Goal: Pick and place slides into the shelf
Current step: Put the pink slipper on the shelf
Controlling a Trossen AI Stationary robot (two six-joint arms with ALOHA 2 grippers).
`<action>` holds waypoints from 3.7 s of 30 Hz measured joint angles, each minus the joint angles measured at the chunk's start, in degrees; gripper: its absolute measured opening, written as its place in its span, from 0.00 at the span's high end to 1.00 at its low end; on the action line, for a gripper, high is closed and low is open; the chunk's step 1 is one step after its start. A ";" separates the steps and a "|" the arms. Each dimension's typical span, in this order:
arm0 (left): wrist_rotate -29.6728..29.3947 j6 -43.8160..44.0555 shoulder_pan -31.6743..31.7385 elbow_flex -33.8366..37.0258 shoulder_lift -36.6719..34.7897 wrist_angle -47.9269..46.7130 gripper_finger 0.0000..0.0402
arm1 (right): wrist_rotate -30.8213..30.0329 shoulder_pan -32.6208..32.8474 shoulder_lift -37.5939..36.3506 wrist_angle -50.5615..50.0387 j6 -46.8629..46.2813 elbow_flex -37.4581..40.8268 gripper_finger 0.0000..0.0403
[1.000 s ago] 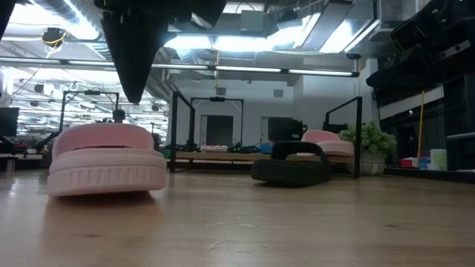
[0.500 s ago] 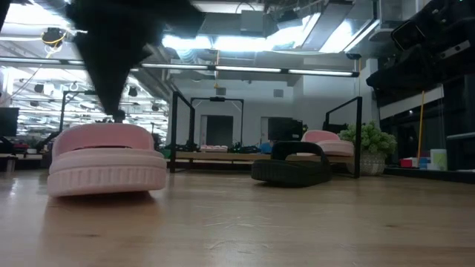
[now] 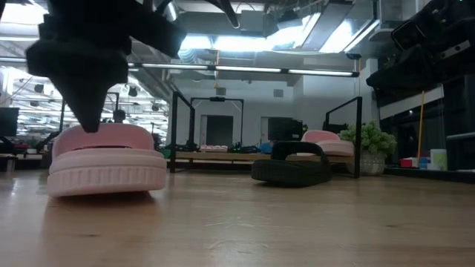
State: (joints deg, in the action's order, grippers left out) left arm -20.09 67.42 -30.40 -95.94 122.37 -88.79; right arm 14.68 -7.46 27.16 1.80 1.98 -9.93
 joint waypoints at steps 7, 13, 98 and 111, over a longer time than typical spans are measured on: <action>-1.76 0.04 0.78 0.00 0.00 0.04 0.67 | 0.00 -0.02 -0.02 0.00 0.00 0.00 0.94; -1.82 0.06 1.67 0.00 0.00 0.04 0.67 | 0.00 0.00 -0.01 -0.01 0.00 0.00 0.94; -32.12 -33.46 23.62 -1.43 -10.73 12.71 0.99 | -0.02 -0.01 0.00 -0.42 1.49 0.00 0.94; -34.85 -64.23 35.33 -1.44 -10.73 41.46 0.99 | -0.02 -0.02 -0.01 -0.40 1.50 0.00 0.94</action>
State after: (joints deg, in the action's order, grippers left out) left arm -54.94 3.19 4.92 -97.38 111.63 -47.34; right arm 14.66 -7.49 27.15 1.40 3.48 -9.93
